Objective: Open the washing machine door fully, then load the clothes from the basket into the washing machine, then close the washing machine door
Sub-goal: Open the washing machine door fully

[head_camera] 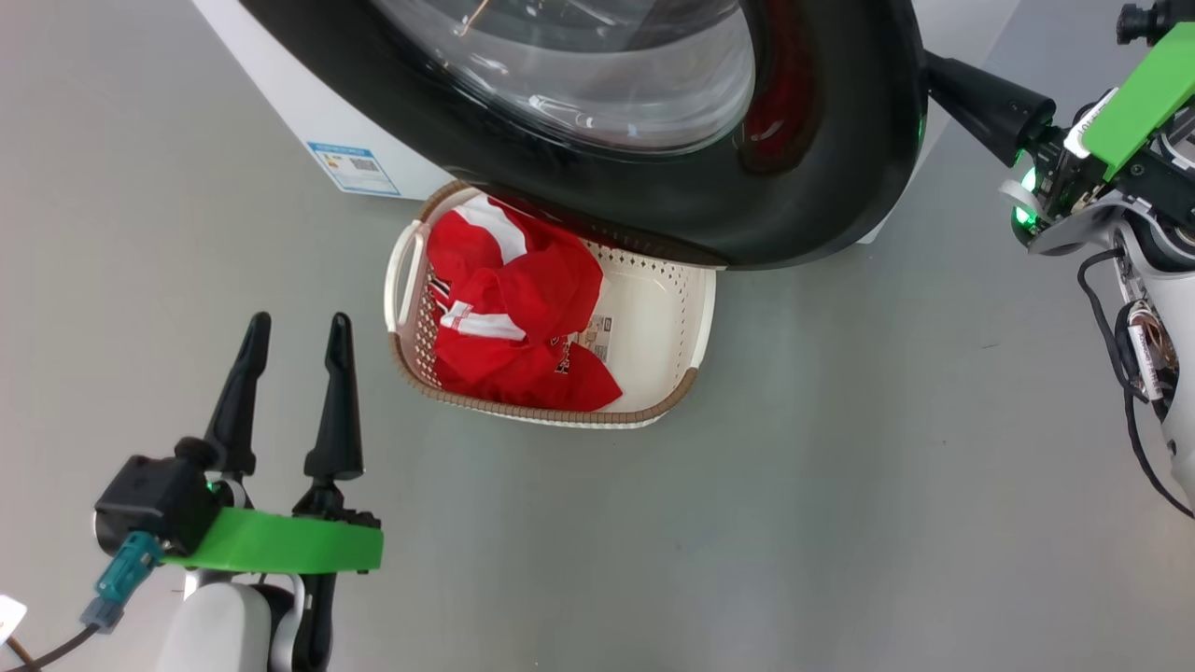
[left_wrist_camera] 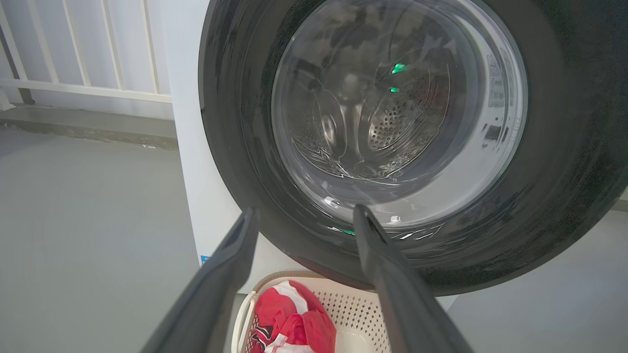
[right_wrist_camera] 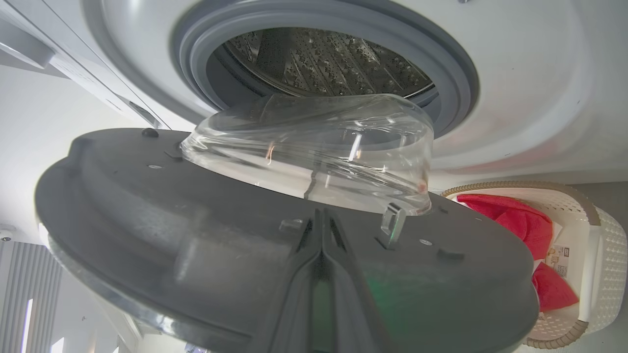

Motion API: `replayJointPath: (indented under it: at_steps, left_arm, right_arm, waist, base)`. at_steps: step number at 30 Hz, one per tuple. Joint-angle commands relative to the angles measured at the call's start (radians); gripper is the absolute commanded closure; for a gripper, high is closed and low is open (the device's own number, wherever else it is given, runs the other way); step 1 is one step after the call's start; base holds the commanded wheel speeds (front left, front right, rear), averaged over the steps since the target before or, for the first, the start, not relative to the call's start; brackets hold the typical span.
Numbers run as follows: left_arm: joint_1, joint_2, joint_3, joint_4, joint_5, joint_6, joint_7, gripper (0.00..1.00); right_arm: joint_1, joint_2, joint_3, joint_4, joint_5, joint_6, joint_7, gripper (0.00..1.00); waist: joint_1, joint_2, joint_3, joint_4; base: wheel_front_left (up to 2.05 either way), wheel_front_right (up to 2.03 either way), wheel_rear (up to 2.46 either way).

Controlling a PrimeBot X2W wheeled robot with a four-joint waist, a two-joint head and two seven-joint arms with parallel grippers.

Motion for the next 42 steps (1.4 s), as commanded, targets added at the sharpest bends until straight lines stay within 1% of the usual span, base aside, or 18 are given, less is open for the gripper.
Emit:
replayJointPath:
  at_steps: [1,7,8,9,10,11,12,13,14,15,18,23,30,32,36,37,38,42]
  left_arm:
    - [0.014,0.02,0.036,-0.018,0.009,-0.004,-0.005,0.0]
    - [0.02,0.02,0.039,-0.017,0.012,-0.005,-0.005,0.0]
    - [0.022,0.02,0.04,-0.017,0.013,-0.005,-0.005,0.0]
    - [0.024,0.02,0.042,-0.017,0.013,-0.005,-0.005,0.0]
    - [0.025,0.02,0.043,-0.018,0.014,-0.005,-0.005,0.0]
    - [0.027,0.02,0.044,-0.018,0.015,-0.005,-0.005,0.0]
    - [0.028,0.02,0.045,-0.018,0.016,-0.006,-0.005,0.0]
    - [0.03,0.02,0.046,-0.019,0.017,-0.006,-0.005,0.0]
    - [0.031,0.02,0.047,-0.019,0.018,-0.006,-0.005,0.0]
    - [0.032,0.02,0.048,-0.019,0.018,-0.006,-0.005,0.0]
    - [0.033,0.02,0.048,-0.02,0.021,-0.007,-0.005,0.0]
    - [0.037,0.02,0.052,-0.022,0.025,-0.008,-0.005,0.0]
    - [0.036,0.02,0.067,-0.024,0.04,-0.012,-0.005,0.0]
    - [0.036,0.02,0.071,-0.026,0.042,-0.013,-0.005,0.0]
    - [0.04,0.02,0.074,-0.029,0.043,-0.015,-0.005,0.0]
    - [0.04,0.02,0.073,-0.03,0.042,-0.015,-0.005,0.0]
    - [0.039,0.02,0.074,-0.031,0.042,-0.016,-0.005,0.0]
    - [0.036,0.02,0.074,-0.034,0.04,-0.017,-0.005,0.0]
  right_arm:
    - [0.032,0.013,0.002,-0.034,-0.006,0.002,-0.001,1.0]
    - [0.049,0.008,-0.007,-0.045,-0.023,0.002,-0.025,1.0]
    - [0.054,0.007,-0.01,-0.051,-0.027,0.002,-0.031,0.98]
    - [0.059,0.007,-0.013,-0.057,-0.029,0.002,-0.035,0.91]
    - [0.064,0.005,-0.016,-0.065,-0.031,0.002,-0.041,0.8]
    - [0.069,0.004,-0.02,-0.072,-0.034,0.002,-0.048,0.64]
    - [0.075,0.003,-0.022,-0.08,-0.036,0.002,-0.05,0.53]
    - [0.081,0.002,-0.025,-0.09,-0.037,0.002,-0.053,0.4]
    - [0.087,0.001,-0.029,-0.101,-0.039,0.002,-0.059,0.1]
    - [0.094,0.0,-0.034,-0.114,-0.04,0.002,-0.064,0.0]
    - [0.127,-0.005,-0.047,-0.167,-0.047,0.002,-0.082,0.0]
    - [0.215,-0.01,-0.064,-0.289,-0.068,0.002,-0.121,0.0]
    - [0.333,-0.012,-0.081,-0.525,-0.128,0.002,-0.213,0.0]
    - [0.373,-0.008,-0.089,-0.597,-0.144,0.002,-0.254,0.0]
    - [0.456,-0.032,-0.071,-0.726,-0.243,0.002,-0.353,0.0]
    - [0.476,-0.04,-0.063,-0.753,-0.271,0.002,-0.382,0.0]
    - [0.517,-0.039,-0.052,-0.793,-0.299,0.002,-0.445,0.0]
    - [0.583,-0.065,0.0,-0.841,-0.407,0.002,-0.579,0.0]
  waist:
    - [0.0,0.0,-0.005,-0.002]
    - [0.0,0.0,-0.017,-0.01]
    - [0.0,0.0,-0.02,-0.012]
    - [0.0,0.0,-0.023,-0.014]
    - [0.0,0.0,-0.025,-0.017]
    - [0.0,0.0,-0.027,-0.019]
    - [0.0,0.0,-0.029,-0.021]
    - [0.0,0.0,-0.031,-0.024]
    - [0.0,0.0,-0.032,-0.026]
    - [0.0,0.0,-0.033,-0.029]
    - [0.0,0.0,-0.036,-0.034]
    - [0.0,0.0,-0.038,-0.044]
    - [0.0,0.0,-0.039,-0.058]
    - [0.0,0.0,-0.04,-0.06]
    - [0.0,0.0,-0.039,-0.064]
    - [0.0,0.0,-0.038,-0.064]
    - [0.0,0.0,-0.036,-0.065]
    - [0.0,0.0,-0.03,-0.066]
  base:
    - [0.0,0.0,0.0]
    - [0.0,0.0,0.0]
    - [0.0,0.0,0.0]
    - [0.0,0.0,0.0]
    - [0.0,0.0,0.0]
    - [0.0,0.0,0.0]
    - [0.0,0.0,0.0]
    - [0.0,0.0,0.0]
    - [0.0,0.0,0.0]
    - [0.0,0.0,0.0]
    - [0.0,0.0,0.0]
    - [0.0,0.0,0.0]
    - [0.0,0.0,0.0]
    - [0.0,0.0,0.0]
    - [0.0,0.0,0.0]
    - [0.0,0.0,0.0]
    - [0.0,0.0,0.0]
    - [0.0,0.0,0.0]
